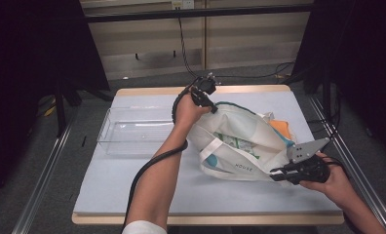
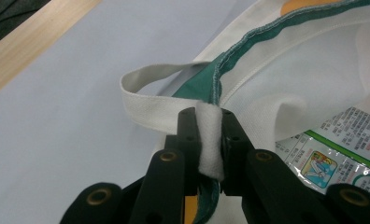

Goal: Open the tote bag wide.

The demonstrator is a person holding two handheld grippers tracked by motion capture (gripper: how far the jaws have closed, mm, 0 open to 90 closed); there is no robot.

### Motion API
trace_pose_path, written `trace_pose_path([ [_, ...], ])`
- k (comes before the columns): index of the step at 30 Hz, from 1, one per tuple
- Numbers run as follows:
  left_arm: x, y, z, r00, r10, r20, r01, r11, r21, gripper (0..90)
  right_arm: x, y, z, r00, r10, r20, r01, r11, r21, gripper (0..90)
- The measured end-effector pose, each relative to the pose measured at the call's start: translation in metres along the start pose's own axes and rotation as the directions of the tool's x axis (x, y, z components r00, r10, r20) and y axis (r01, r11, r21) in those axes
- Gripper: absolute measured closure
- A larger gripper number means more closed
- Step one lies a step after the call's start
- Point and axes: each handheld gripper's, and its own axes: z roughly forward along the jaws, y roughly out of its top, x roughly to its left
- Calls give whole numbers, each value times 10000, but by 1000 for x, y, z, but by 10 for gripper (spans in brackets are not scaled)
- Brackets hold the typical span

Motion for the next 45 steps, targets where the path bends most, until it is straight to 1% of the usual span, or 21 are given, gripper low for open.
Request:
trace_pose_path([
  [3,1,-2,3,10000,-21,38,21,9999,99,820,0,-1,2,10000,-6,-21,6,10000,37,794],
  [5,0,-2,5,10000,-49,-29,49,10000,8,820,0,-2,2,10000,-28,-18,28,10000,15,794],
  [6,1,-3,5,10000,-59,50,58,9999,109,820,0,-3,3,10000,8,-10,-8,10000,43,794],
  [9,2,-6,9,10000,-24,47,24,9999,109,820,0,-4,4,10000,-4,-39,4,10000,45,794],
  [10,2,-7,10,9999,-126,68,125,9999,94,820,0,-4,5,10000,16,-31,-16,10000,47,794],
  [13,2,-9,12,9997,-233,63,232,9997,80,820,0,-6,6,10000,24,-36,-24,10000,64,794],
  [14,2,-9,12,9998,-188,99,187,9998,113,820,0,-7,7,10000,63,-54,-63,10000,69,794],
  [15,3,-10,13,9996,-241,133,239,9996,125,820,0,-7,7,9999,96,-57,-95,9999,103,794],
  [18,3,-11,15,9998,-169,107,167,9998,133,820,0,-8,8,9999,107,-31,-106,9999,106,794],
  [20,3,-13,17,9995,-289,81,288,9995,143,820,0,-9,9,9999,146,-54,-146,9998,112,794],
  [23,3,-15,19,9995,-296,104,295,9995,133,820,0,-10,10,9998,166,-55,-165,9998,136,794],
  [24,2,-15,20,9992,-378,131,376,9992,122,820,0,-10,10,9999,145,-59,-144,9998,127,794],
  [27,3,-16,21,9994,-332,134,331,9994,99,820,0,-11,11,9999,151,-54,-150,9998,147,794],
  [29,3,-17,23,9991,-382,156,380,9991,161,820,0,-11,12,10000,68,-36,-67,9998,212,794],
  [32,3,-18,24,9991,-401,141,399,9991,147,820,0,-11,13,9999,111,-54,-109,9996,264,793],
  [34,3,-18,24,9994,-323,158,319,9992,236,820,0,-10,12,10000,94,-27,-93,9995,301,791],
  [38,3,-19,23,9993,-336,159,335,9994,102,817,-1,-10,12,9999,151,-36,-150,9996,241,785],
  [39,3,-19,20,9994,-235,250,231,9996,138,814,-1,-10,10,9998,216,-24,-215,9995,226,778],
  [41,3,-19,19,9994,-228,265,227,9997,50,807,-1,-9,10,9997,258,-50,-257,9995,176,771],
  [42,2,-19,17,9992,-281,297,281,9996,-15,800,-1,-7,8,9996,278,8,-278,9995,157,761],
  [45,2,-19,12,9987,-272,425,276,9996,-94,779,-1,-3,4,9996,262,63,-263,9995,170,734],
])
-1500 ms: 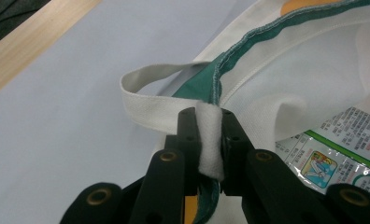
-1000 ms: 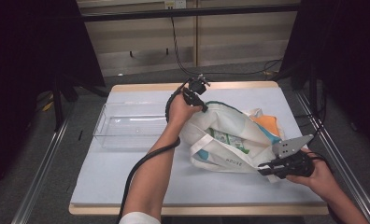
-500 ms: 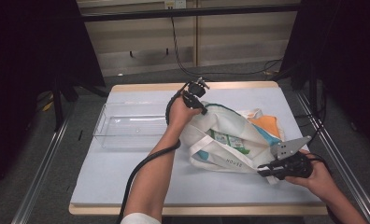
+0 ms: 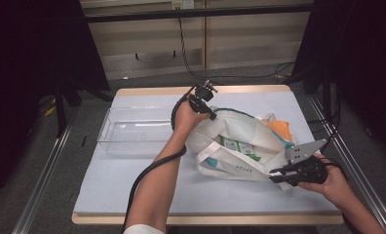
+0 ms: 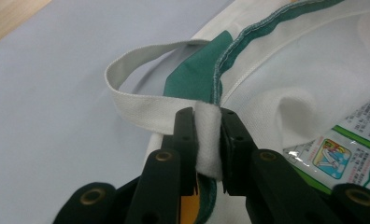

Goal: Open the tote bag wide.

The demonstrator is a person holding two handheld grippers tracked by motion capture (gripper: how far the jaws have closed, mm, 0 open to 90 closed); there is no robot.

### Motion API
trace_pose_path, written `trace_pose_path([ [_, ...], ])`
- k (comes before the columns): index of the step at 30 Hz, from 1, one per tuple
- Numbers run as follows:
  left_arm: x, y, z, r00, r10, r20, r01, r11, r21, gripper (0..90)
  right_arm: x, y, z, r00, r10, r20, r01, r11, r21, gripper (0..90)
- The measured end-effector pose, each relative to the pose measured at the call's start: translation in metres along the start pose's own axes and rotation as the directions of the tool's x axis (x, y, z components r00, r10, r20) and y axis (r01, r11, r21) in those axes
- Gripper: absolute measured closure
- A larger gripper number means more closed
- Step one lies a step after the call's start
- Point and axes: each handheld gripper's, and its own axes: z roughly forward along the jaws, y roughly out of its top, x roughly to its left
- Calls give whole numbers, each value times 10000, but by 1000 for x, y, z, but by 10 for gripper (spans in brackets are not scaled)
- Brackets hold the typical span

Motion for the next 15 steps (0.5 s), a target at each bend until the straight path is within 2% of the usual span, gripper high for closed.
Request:
trace_pose_path([
  [7,-3,1,-11,9999,-28,107,29,10000,-83,711,0,9,-10,9997,218,130,-216,9997,-126,651],
  [10,-6,3,-21,9999,101,134,-99,9998,-190,668,-2,14,-16,9990,354,259,-345,9988,-350,585],
  [12,-7,3,-24,9998,108,140,-105,9997,-217,661,-2,16,-18,9988,340,361,-325,9986,-421,564],
  [14,-10,4,-30,9994,310,128,-306,9992,-266,650,-3,22,-25,9973,536,508,-505,9969,-600,508],
  [15,-12,4,-32,9996,264,95,-262,9993,-274,649,-4,24,-26,9971,562,520,-528,9966,-632,499],
])
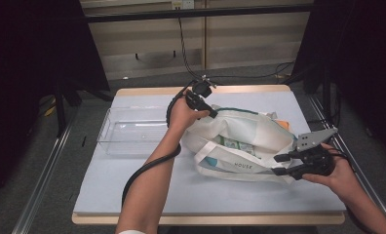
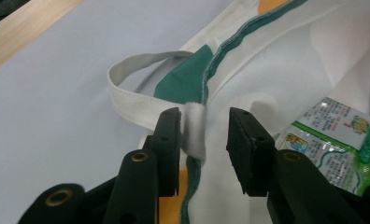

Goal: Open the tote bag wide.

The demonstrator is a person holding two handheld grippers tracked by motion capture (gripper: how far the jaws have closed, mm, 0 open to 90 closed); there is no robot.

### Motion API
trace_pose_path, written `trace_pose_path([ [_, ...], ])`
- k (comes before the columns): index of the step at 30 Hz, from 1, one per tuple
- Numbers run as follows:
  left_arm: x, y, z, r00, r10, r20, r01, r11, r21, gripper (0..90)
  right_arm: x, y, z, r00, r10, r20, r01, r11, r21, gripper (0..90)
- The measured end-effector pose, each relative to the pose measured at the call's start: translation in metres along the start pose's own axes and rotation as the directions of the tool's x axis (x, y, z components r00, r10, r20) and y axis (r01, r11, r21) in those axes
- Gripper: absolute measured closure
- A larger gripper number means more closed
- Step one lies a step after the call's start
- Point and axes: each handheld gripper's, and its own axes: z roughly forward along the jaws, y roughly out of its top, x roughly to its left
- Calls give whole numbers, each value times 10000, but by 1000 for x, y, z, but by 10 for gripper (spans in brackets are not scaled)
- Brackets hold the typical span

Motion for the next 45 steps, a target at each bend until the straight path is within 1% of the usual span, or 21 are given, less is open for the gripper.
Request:
trace_pose_path([
  [3,-1,0,-6,10000,90,36,-89,9999,-66,644,-1,5,-4,9999,22,141,-22,10000,-30,464],
  [4,-2,-1,-7,10000,40,4,-40,9998,-179,644,-1,6,-5,9998,114,173,-114,9999,-20,461],
  [5,-3,-1,-10,10000,71,35,-71,9999,-121,645,-1,8,-6,9997,112,221,-111,9999,-82,453],
  [7,-4,-2,-12,10000,52,63,-50,9996,-269,644,-3,10,-8,9996,174,243,-167,9995,-270,439],
  [11,-7,-2,-17,10000,44,69,-41,9989,-457,649,-4,17,-12,9991,206,374,-195,9994,-280,430],
  [12,-7,-2,-19,9999,140,58,-137,9990,-435,649,-4,19,-14,9991,193,371,-183,9994,-284,428],
  [14,-8,-3,-19,9999,89,66,-86,9988,-475,649,-5,22,-15,9989,202,425,-190,9994,-290,428],
  [16,-10,-4,-22,9995,295,96,-291,9988,-392,654,-7,24,-16,9984,250,513,-233,9992,-338,431],
  [17,-13,-4,-22,9997,224,9,-224,9987,-463,654,-8,26,-17,9983,262,524,-246,9992,-305,435],
  [18,-13,-5,-23,9994,344,36,-342,9985,-424,654,-9,27,-17,9979,250,590,-234,9993,-280,446],
  [21,-16,-6,-25,9996,299,4,-298,9983,-500,655,-14,30,-16,9970,309,706,-294,9993,-221,479],
  [23,-15,-7,-27,9995,284,157,-275,9981,-556,665,-17,32,-15,9962,369,787,-356,9992,-180,501],
  [25,-16,-7,-28,9995,314,69,-310,9980,-556,666,-20,33,-14,9957,382,840,-370,9992,-150,527],
  [28,-19,-8,-30,9987,426,282,-410,9977,-541,686,-24,35,-11,9955,427,850,-413,9990,-175,573],
  [30,-21,-9,-29,9988,368,312,-348,9974,-634,701,-25,38,-10,9951,386,908,-375,9992,-141,594],
  [31,-24,-9,-29,9979,461,451,-431,9969,-657,705,-25,40,-9,9949,373,940,-360,9992,-149,601],
  [35,-30,-11,-26,9966,497,657,-456,9970,-625,719,-24,48,-9,9952,308,925,-295,9994,-158,632],
  [38,-32,-13,-23,9966,467,685,-423,9970,-641,731,-24,51,-9,9946,274,1005,-264,9996,-112,655],
  [41,-35,-16,-19,9954,504,811,-451,9968,-662,754,-28,56,-9,9929,306,1152,-299,9995,-76,733],
  [43,-36,-17,-17,9951,489,864,-433,9969,-658,769,-31,58,-9,9939,320,1056,-318,9995,-39,782],
  [45,-38,-18,-14,9945,489,931,-429,9969,-657,775,-33,59,-9,9924,389,1168,-388,9992,-35,823],
])
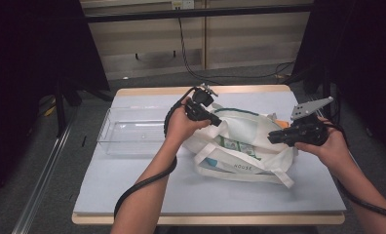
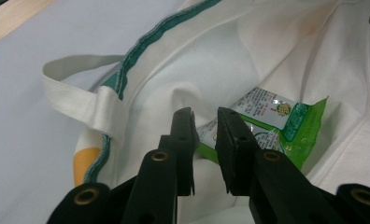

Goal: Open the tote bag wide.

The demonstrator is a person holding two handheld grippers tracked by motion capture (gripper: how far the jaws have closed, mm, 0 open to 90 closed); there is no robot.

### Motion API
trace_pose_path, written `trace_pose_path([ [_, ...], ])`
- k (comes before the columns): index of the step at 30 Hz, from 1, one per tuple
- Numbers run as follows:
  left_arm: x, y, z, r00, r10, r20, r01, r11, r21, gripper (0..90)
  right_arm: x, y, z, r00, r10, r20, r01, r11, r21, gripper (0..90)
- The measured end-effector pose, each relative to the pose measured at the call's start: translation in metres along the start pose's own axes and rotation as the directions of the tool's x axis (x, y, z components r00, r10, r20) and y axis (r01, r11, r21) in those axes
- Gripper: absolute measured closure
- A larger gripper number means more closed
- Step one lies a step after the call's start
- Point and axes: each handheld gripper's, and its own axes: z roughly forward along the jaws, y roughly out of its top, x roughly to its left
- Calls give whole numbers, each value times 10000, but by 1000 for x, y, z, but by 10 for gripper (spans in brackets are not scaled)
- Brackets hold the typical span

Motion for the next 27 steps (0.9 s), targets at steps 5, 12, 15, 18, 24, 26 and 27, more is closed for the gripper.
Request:
trace_pose_path([
  [5,-4,-1,4,9998,50,176,-50,10000,13,830,-6,2,2,10000,27,-61,-28,10000,-95,866],
  [12,-9,-3,11,9994,3,333,-2,10000,-26,871,-14,10,9,9998,-8,183,8,10000,10,879],
  [15,-10,-5,16,9991,-17,413,17,10000,14,874,-16,13,13,9999,-76,131,74,9999,137,879],
  [18,-12,-7,21,9987,32,517,-42,9998,195,881,-18,13,18,9999,-22,113,19,9997,252,878],
  [24,-15,-11,24,9987,65,500,-81,9994,323,894,-22,7,25,9999,129,115,-134,9990,428,878],
  [26,-16,-12,24,9983,124,576,-144,9993,341,894,-23,5,25,9997,198,131,-204,9987,467,878],
  [27,-17,-13,25,9984,119,561,-140,9992,366,894,-24,4,26,9996,217,155,-225,9984,524,878],
])
